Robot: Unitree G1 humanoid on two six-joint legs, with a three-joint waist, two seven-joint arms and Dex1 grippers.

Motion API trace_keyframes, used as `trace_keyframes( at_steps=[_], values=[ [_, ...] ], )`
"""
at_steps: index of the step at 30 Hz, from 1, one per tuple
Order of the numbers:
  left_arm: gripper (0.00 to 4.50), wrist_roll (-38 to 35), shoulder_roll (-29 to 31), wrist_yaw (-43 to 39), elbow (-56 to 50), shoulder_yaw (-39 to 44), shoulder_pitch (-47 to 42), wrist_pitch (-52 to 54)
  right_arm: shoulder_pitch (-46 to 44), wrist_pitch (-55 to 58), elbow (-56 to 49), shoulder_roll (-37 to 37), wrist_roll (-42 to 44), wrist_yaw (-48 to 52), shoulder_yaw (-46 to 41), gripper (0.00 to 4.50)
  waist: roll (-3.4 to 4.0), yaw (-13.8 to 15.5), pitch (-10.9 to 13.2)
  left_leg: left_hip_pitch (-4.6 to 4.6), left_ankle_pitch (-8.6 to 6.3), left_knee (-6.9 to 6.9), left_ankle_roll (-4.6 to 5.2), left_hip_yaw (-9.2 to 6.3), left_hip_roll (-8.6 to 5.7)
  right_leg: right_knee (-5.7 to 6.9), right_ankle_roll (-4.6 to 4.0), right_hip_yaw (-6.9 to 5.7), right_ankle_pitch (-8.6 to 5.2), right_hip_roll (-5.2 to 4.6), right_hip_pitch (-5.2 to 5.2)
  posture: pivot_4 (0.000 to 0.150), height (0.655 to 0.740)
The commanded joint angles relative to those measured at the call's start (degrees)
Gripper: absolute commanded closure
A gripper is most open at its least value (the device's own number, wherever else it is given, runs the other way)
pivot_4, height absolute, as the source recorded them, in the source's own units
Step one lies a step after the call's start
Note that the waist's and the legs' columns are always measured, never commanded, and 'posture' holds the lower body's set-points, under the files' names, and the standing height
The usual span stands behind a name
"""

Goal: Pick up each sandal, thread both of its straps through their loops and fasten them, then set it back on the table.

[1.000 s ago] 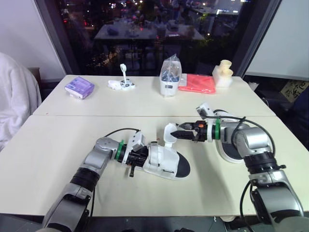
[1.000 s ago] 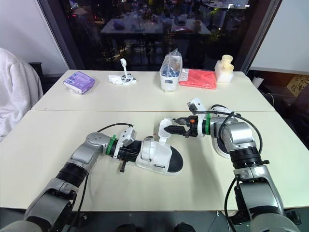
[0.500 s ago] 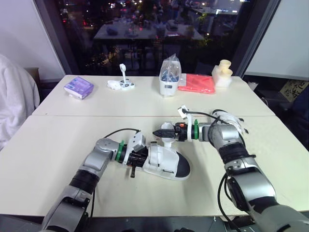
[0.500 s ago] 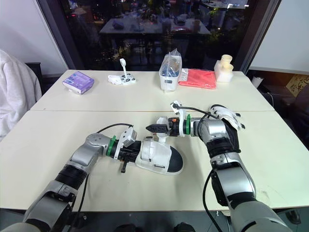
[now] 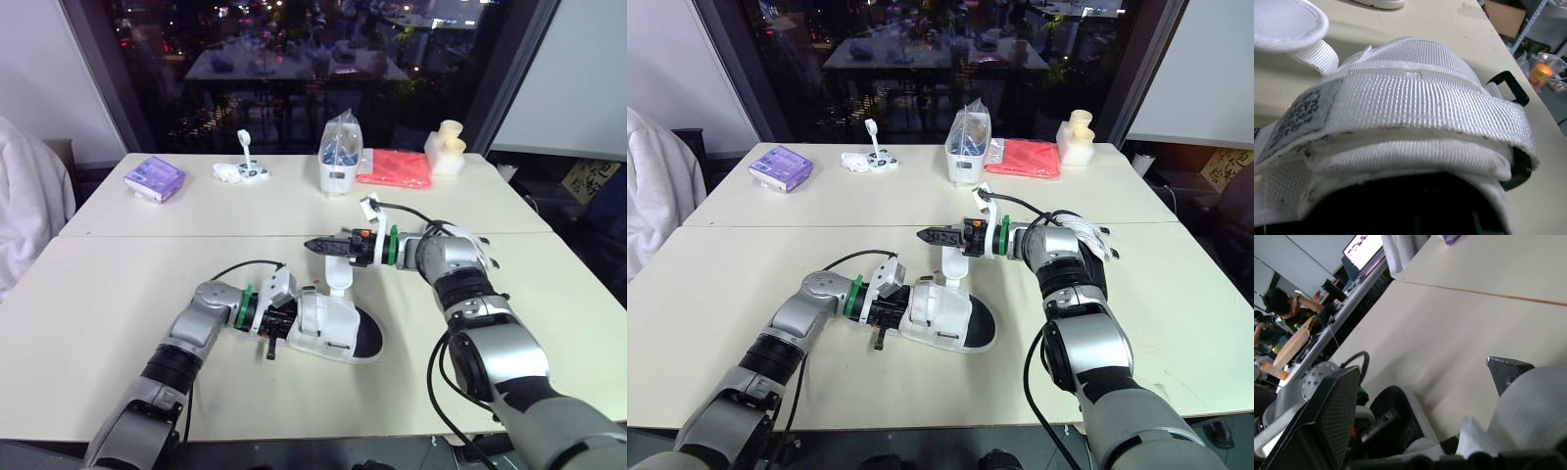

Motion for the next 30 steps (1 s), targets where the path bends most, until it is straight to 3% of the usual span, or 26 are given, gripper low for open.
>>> trace_keyframes(
  at_steps=[1,8,9,12,18,24,26,30],
  values=[
    [4.50,-0.7,-0.7,0.4,-0.9,-0.3,0.8,-0.2,-2.7,1.0,-1.8,-0.5,1.5,0.3,-2.4,0.03,0.00,0.0,0.0,0.00,0.00,0.00,0.00,0.00,0.00,0.00,0.00,0.00,0.00,0.00,0.00,0.150,0.7400],
    [4.50,-1.0,-0.9,0.8,-1.4,-0.6,1.2,-0.2,-1.8,4.8,-7.5,-1.3,2.3,0.8,-2.7,0.03,0.02,0.0,0.0,0.00,0.00,0.00,0.00,-0.01,0.00,0.01,0.00,0.00,0.00,0.00,0.00,0.150,0.7400],
    [4.50,-1.1,-1.0,0.9,-1.3,-0.7,1.2,-0.3,-1.3,5.5,-9.1,-1.5,2.6,0.9,-2.5,0.26,0.02,0.0,0.0,0.00,0.00,0.00,0.00,-0.01,0.00,0.01,0.00,0.00,0.00,0.00,0.00,0.150,0.7400],
    [4.50,-1.1,-1.1,1.0,-1.3,-0.8,1.3,-0.4,0.0,7.4,-13.0,-1.9,3.4,0.7,-2.5,1.23,0.02,0.1,0.0,0.00,-0.02,0.00,0.03,-0.01,0.00,0.01,0.00,0.00,0.00,0.00,0.00,0.150,0.7400],
    [4.50,-1.2,-1.3,1.0,-1.6,-0.9,1.6,-0.3,3.1,11.3,-21.4,-2.7,6.0,-0.8,-3.0,4.44,0.03,0.0,0.0,0.00,-0.06,0.00,0.10,-0.01,0.00,0.01,0.00,0.01,0.00,0.00,0.00,0.150,0.7400],
    [4.50,-1.3,-1.4,1.2,-2.0,-0.9,1.8,0.2,12.1,14.0,-41.4,-5.1,8.7,-2.6,-0.7,4.44,0.04,0.3,0.0,-0.02,-0.06,-0.01,0.10,-0.08,-0.01,0.01,0.01,0.00,0.00,-0.01,0.00,0.150,0.7400],
    [4.50,-1.5,-1.5,1.4,-2.0,-0.7,1.9,0.6,16.9,10.7,-50.7,-7.2,7.1,-2.9,2.3,4.44,0.04,0.2,0.0,-0.04,-0.07,-0.01,0.12,-0.07,-0.02,0.01,0.01,0.00,0.00,-0.01,-0.01,0.150,0.7400],
    [4.50,-1.8,-1.5,1.7,-2.3,-0.4,2.1,1.4,29.8,-7.1,-67.4,-12.3,-4.1,-6.4,9.8,4.44,0.05,0.3,0.0,-0.02,-0.10,-0.02,0.17,-0.08,-0.05,-0.06,0.03,0.00,-0.01,-0.01,0.00,0.150,0.7400]
  ],
)
